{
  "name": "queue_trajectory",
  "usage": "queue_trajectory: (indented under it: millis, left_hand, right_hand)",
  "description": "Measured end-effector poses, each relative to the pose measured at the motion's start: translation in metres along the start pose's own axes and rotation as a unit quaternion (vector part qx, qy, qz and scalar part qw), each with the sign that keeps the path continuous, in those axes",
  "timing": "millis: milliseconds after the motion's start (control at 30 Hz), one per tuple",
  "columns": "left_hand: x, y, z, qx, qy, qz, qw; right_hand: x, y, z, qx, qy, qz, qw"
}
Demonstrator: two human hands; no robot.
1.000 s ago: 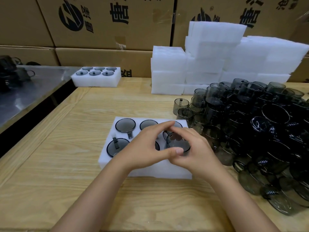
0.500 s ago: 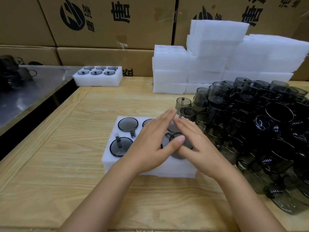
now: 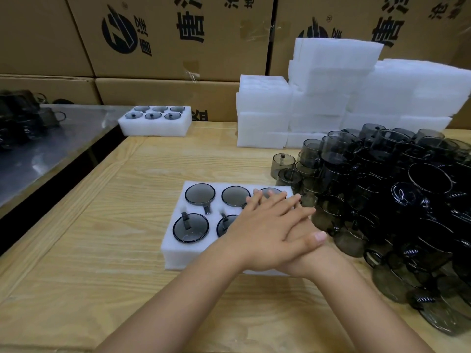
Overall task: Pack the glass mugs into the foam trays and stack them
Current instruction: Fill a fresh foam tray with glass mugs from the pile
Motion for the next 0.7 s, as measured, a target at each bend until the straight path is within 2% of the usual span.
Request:
queue_trajectory:
  millis: [133,267,400,533,700]
  left_hand:
    - [0.002,0.004,0.000,-0.022,0.035,0.008,0.999]
    - [0.012,0.008,0.003,-0.076,0.136,0.053,0.986]
    - [0.030,0.013,0.001,-0.058,0.220,0.059,0.972]
    - [0.041,0.009,-0.013,-0.118,0.211,0.026,0.970]
    - [0.043,0.001,-0.011,-0.096,0.211,0.033,0.972]
  right_hand:
    - [-0.001,0.000,-0.003,0.018,0.008,-0.012,1.000]
    - [0.000,0.000,-0.002,0.021,0.036,-0.016,0.999]
    - [0.004,0.000,-0.001,0.022,0.063,-0.013,0.998]
    - [0.007,-0.005,-0.004,0.065,0.076,0.021,0.995]
    - [0.004,-0.003,-0.008,0.037,0.112,-0.002,0.993]
Point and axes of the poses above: each hand's wrist, its own x-axis away from the middle knuckle, its own z-axis out of the back of the hand, y = z × x, the point moved 4 cm from there along -x, towards the middle knuckle, and after that the axes turned 1 degree about z, right-handed, at the moved point
